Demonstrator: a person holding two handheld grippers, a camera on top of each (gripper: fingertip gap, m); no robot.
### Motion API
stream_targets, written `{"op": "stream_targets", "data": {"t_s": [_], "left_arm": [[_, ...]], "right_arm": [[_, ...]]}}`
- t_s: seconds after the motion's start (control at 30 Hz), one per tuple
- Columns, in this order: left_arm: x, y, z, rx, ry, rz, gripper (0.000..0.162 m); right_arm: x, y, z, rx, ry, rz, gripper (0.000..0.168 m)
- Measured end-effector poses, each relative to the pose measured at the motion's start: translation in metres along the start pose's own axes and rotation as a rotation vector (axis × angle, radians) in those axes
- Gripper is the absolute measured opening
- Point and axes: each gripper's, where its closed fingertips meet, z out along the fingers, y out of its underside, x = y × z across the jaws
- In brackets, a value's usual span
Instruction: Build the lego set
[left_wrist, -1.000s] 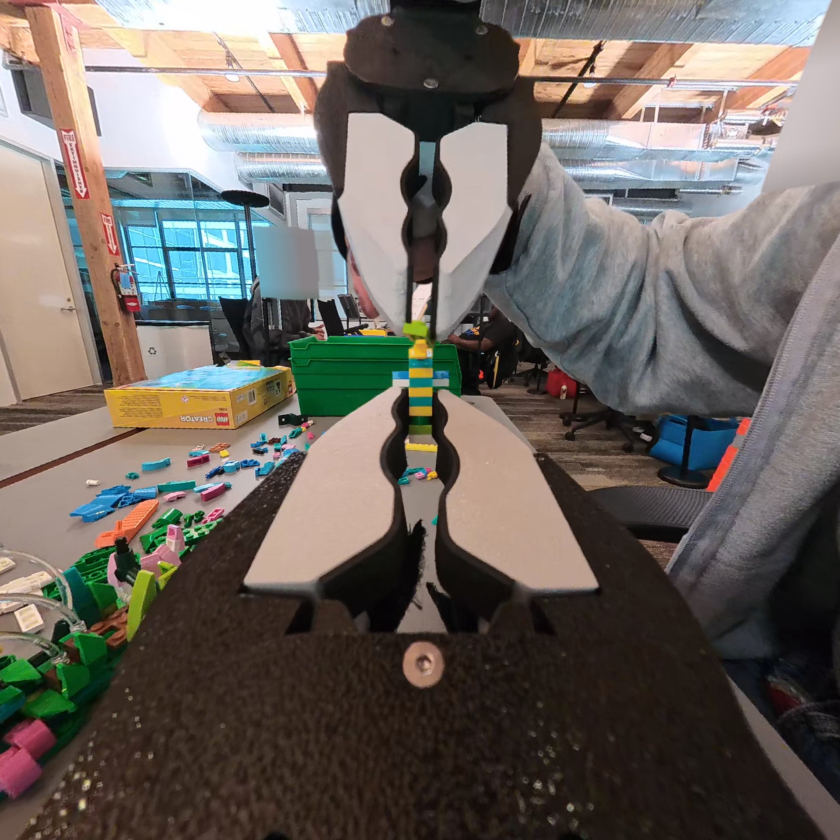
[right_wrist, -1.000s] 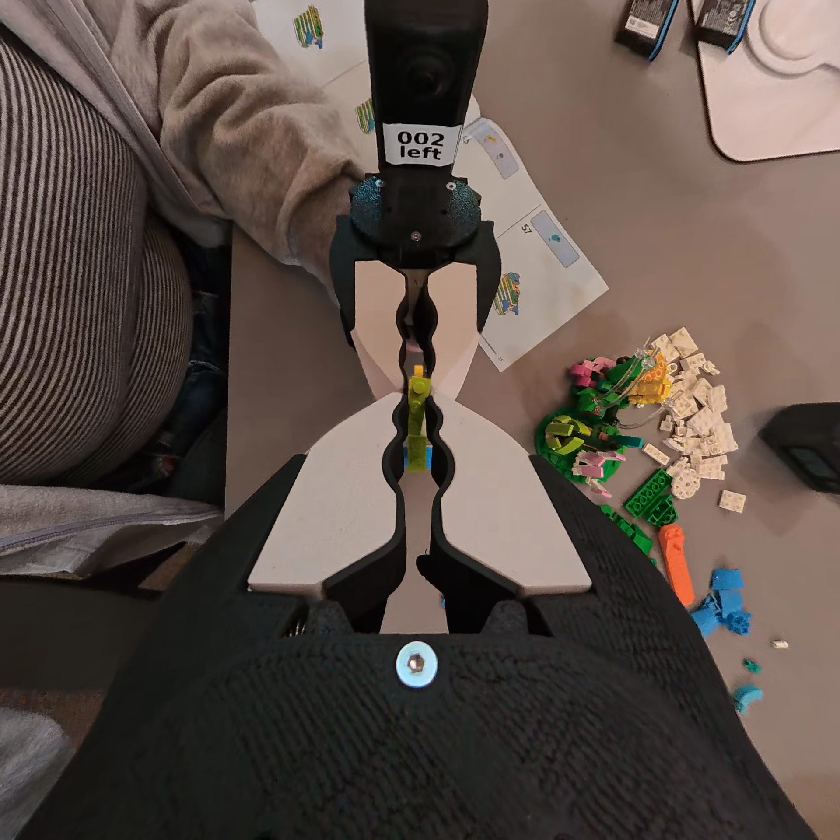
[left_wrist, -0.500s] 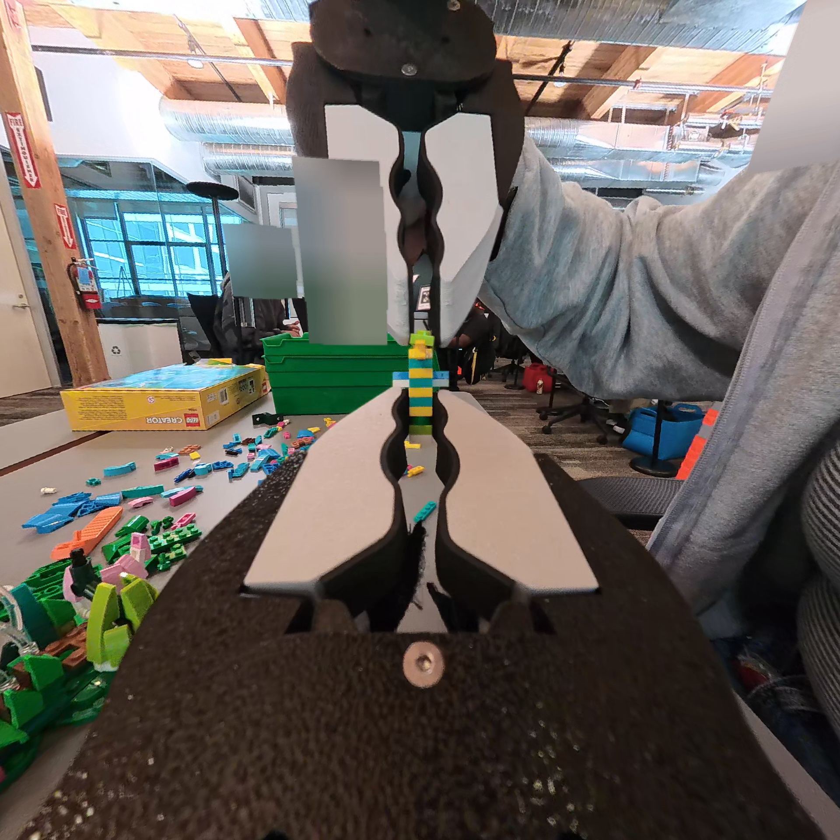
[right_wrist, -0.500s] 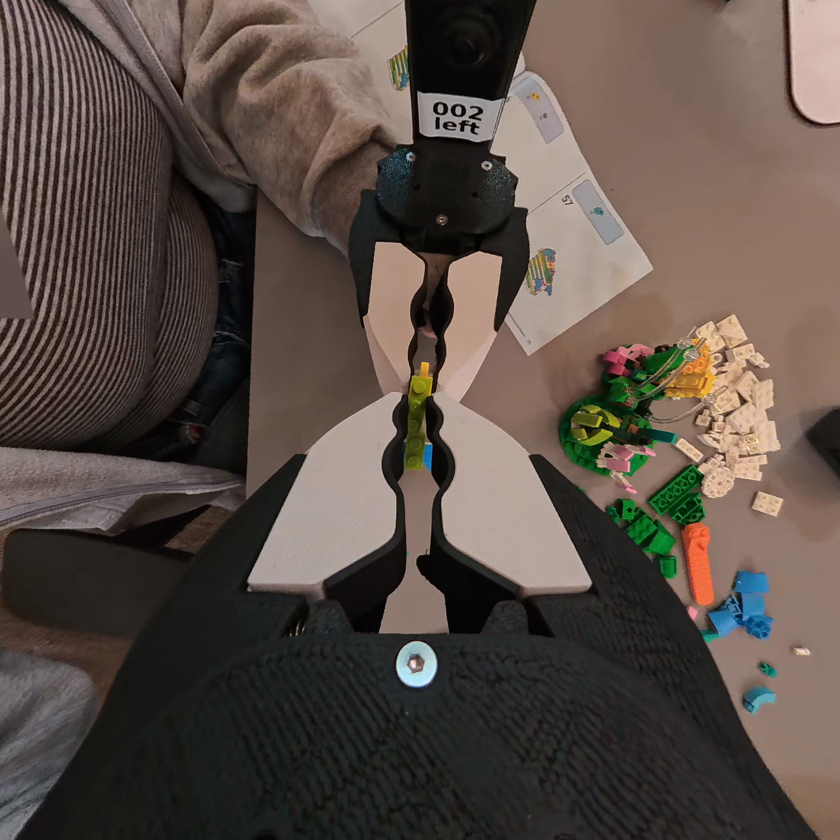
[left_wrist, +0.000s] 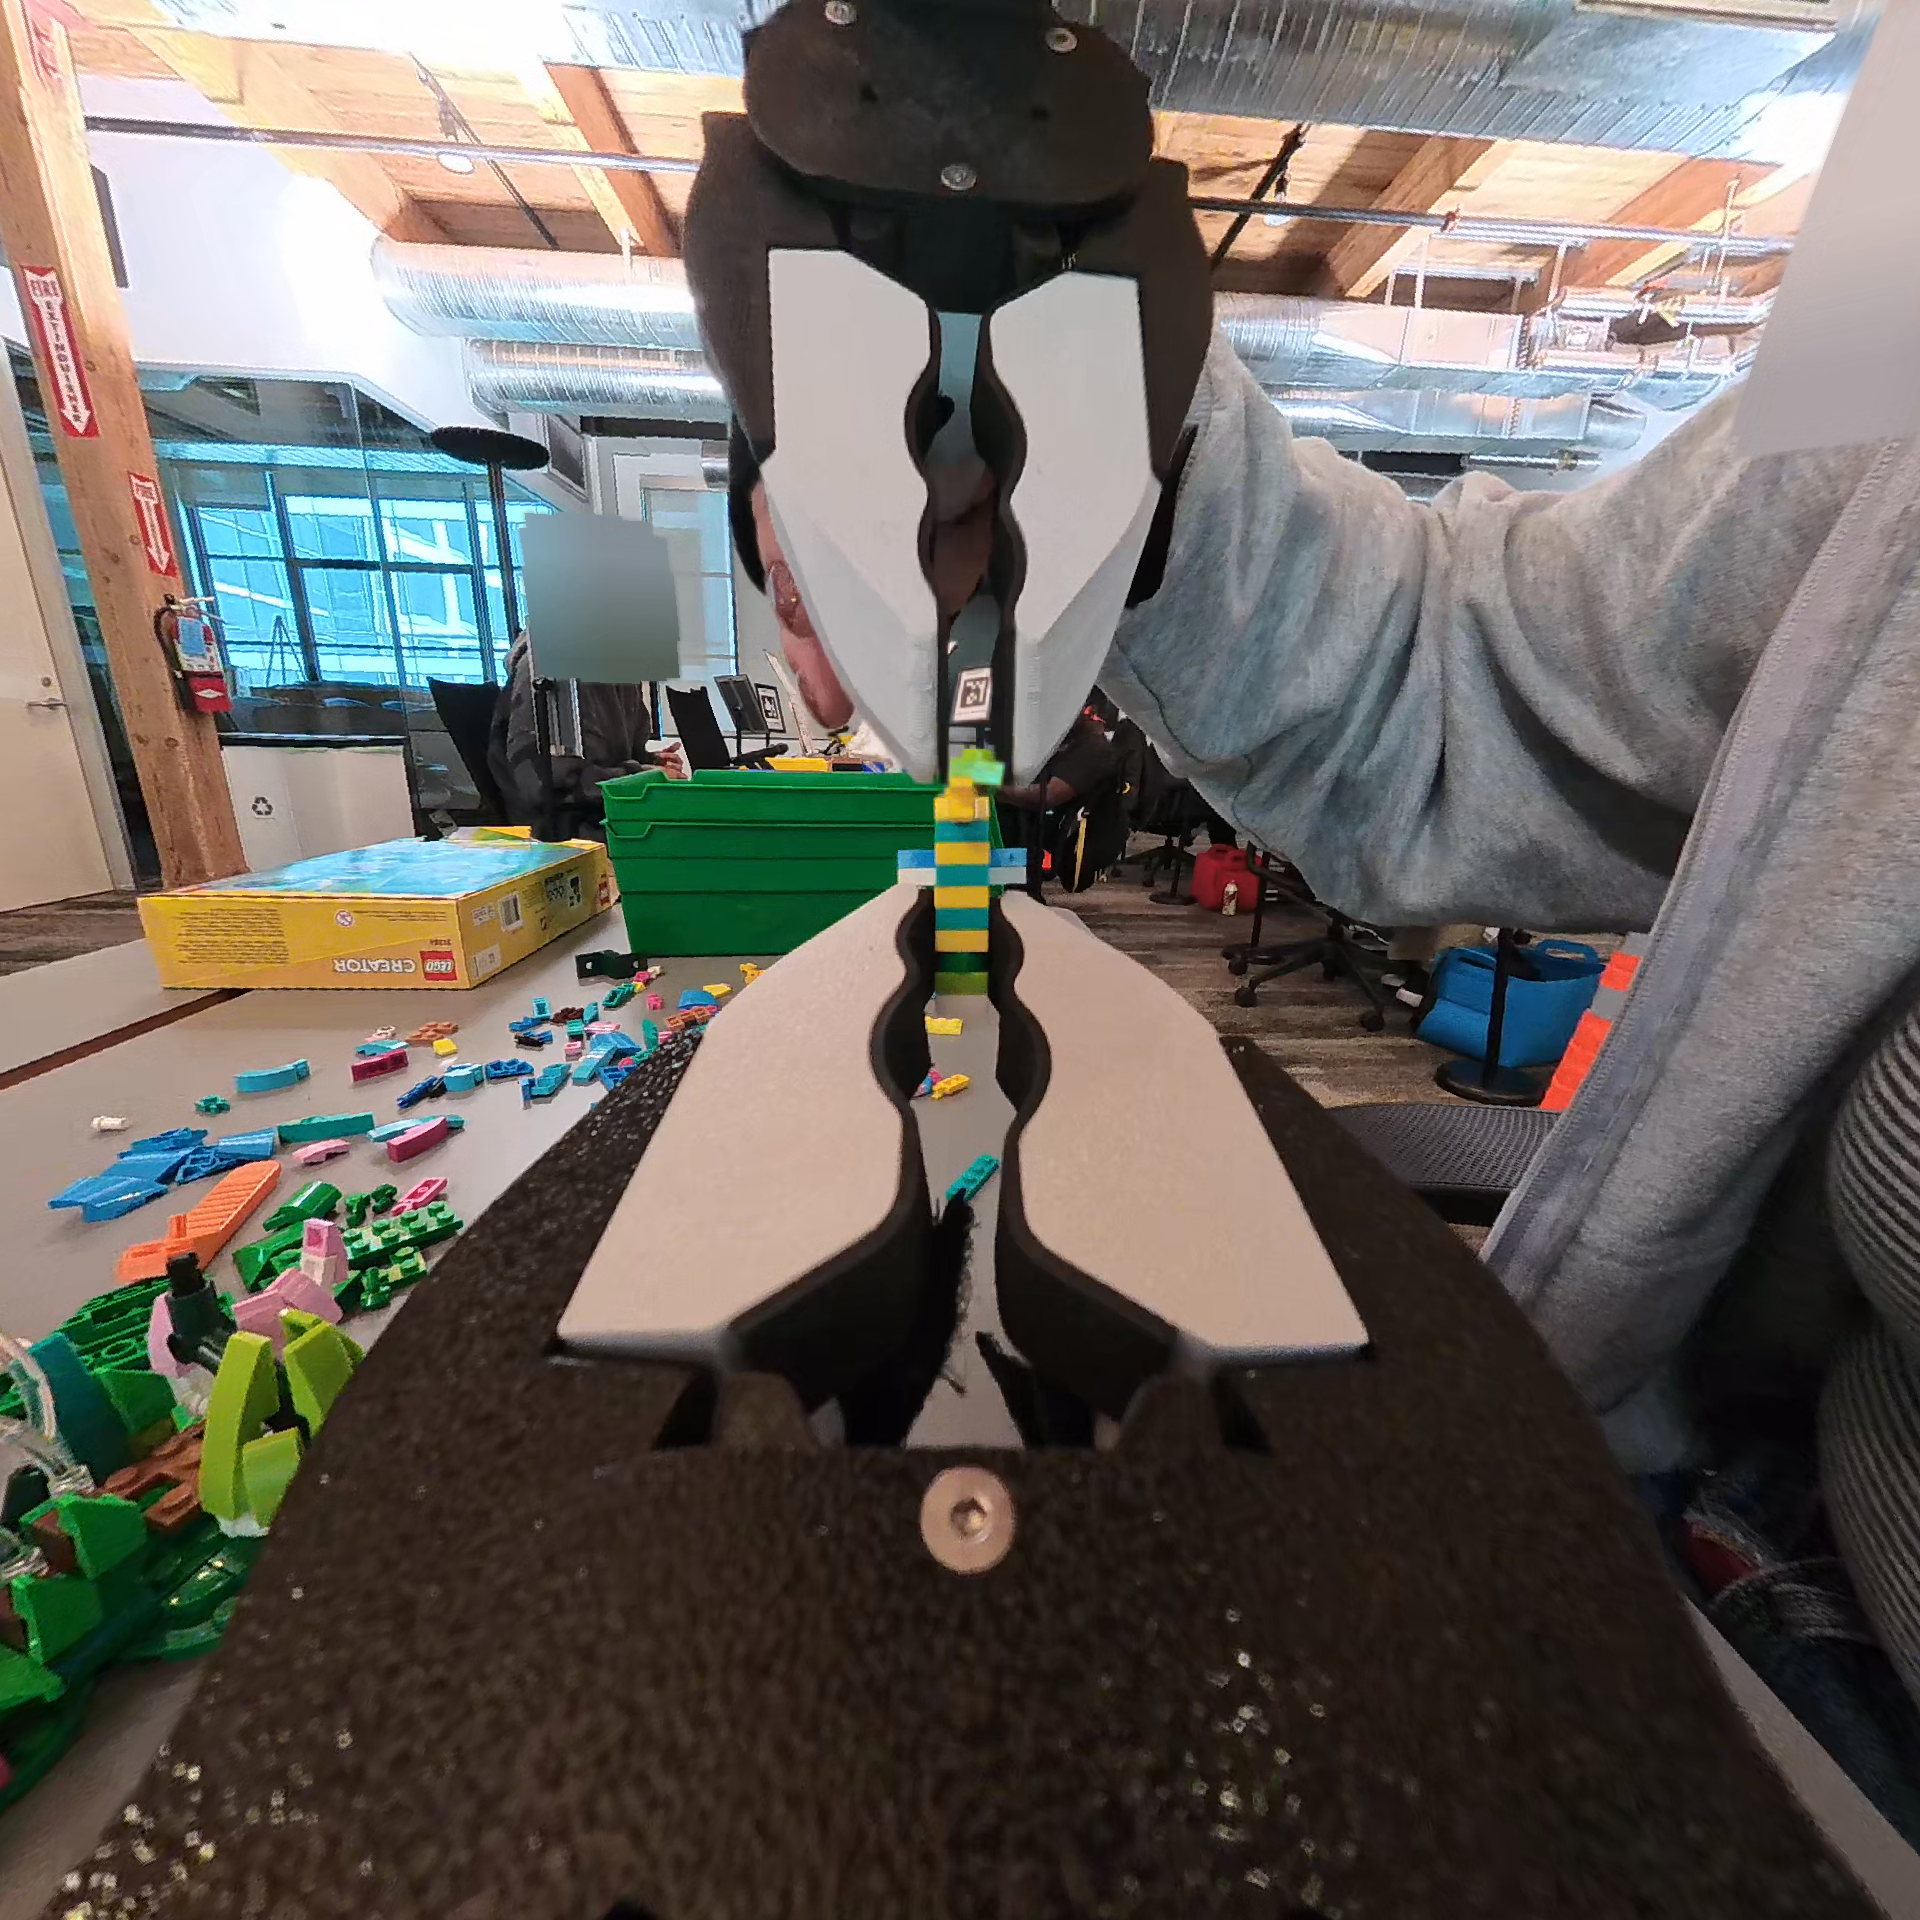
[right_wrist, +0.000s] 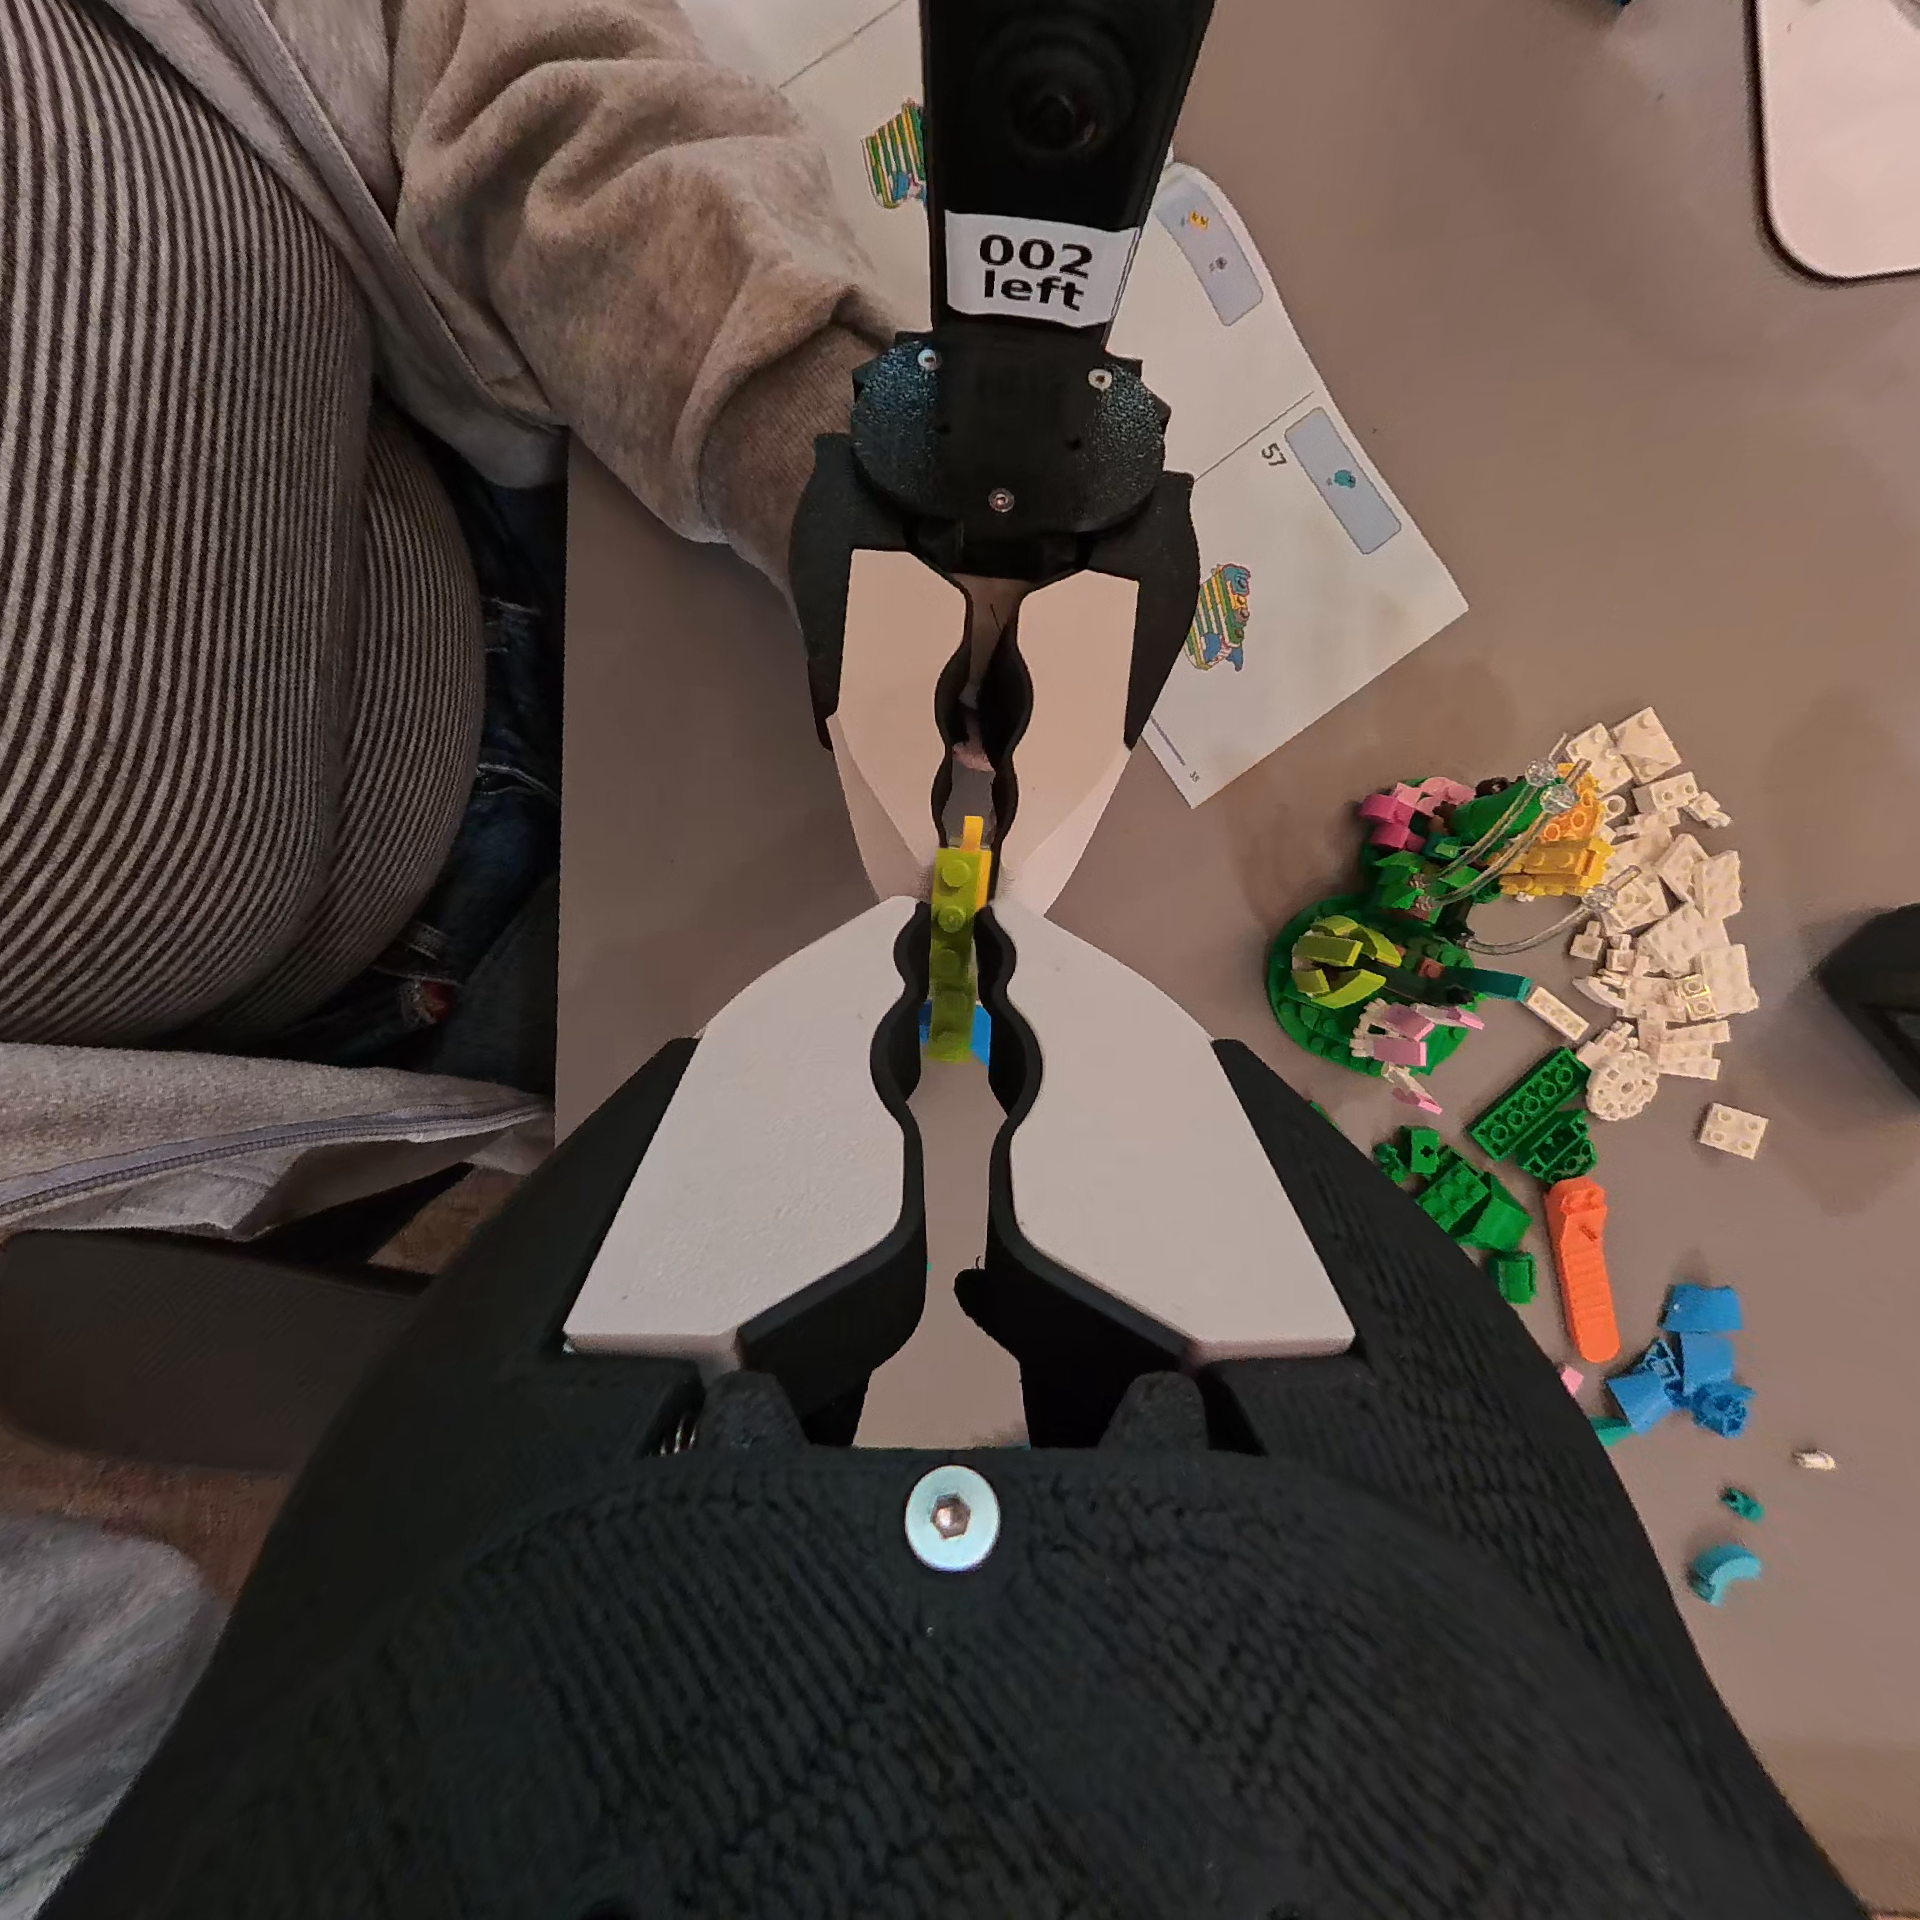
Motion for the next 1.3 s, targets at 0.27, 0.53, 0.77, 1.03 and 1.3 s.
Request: {"op": "stream_targets", "data": {"t_s": [0.27, 0.53, 0.77, 1.03, 1.3], "left_arm": [[0.0, 0.0, 0.0, 0.0, 0.0, -0.003, 0.008], [-0.03, -0.002, -0.01, 0.009, -0.192, 0.008, 0.008], [-0.04, -0.005, -0.016, 0.024, -0.267, 0.021, 0.008], [-0.038, -0.001, -0.013, 0.023, -0.255, 0.0, 0.008], [-0.036, -0.001, -0.013, 0.025, -0.259, 0.003, 0.008]], "right_arm": [[0.001, 0.001, 0.0, 0.002, 0.013, 0.005, 0.008], [0.002, 0.0, -0.004, 0.049, 0.173, -0.037, 0.011], [-0.016, 0.036, 0.005, 0.223, 0.336, 0.097, 0.012], [-0.058, 0.093, 0.002, 0.344, 0.467, 0.329, 0.012], [-0.068, 0.135, -0.069, 0.65, 0.978, 0.449, 0.013]]}}
